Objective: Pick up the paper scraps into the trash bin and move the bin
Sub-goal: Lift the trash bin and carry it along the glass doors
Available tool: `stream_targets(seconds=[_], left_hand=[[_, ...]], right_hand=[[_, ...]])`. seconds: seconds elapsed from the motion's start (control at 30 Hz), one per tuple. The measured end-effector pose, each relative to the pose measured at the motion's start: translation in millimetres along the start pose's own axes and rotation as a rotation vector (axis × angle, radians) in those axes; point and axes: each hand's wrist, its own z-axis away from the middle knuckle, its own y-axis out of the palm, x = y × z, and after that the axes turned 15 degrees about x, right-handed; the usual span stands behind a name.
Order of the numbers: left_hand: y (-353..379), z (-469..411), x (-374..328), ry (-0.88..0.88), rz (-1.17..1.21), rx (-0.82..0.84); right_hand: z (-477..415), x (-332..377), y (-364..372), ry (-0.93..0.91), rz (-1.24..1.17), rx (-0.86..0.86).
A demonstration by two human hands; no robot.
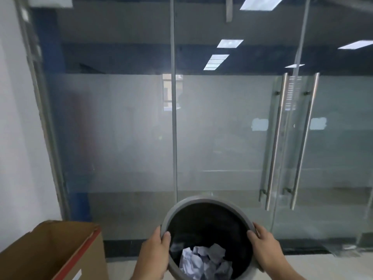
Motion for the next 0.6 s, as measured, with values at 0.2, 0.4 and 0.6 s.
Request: stream_targets(seconds=[0.2,0.4,0.6], left_hand=[[-7,3,-22,0.081,0.011,0.078],[31,-20,-55,0.213,-0.079,0.155],[107,-30,-100,0.279,-0.039,0.369]], right_hand=[[14,13,-23,0.008,-0.094,-0.065],[41,-5,-65,0.072,-0.121,-0.235],[83,-35,-135,0.142,-0.114,-0.419]])
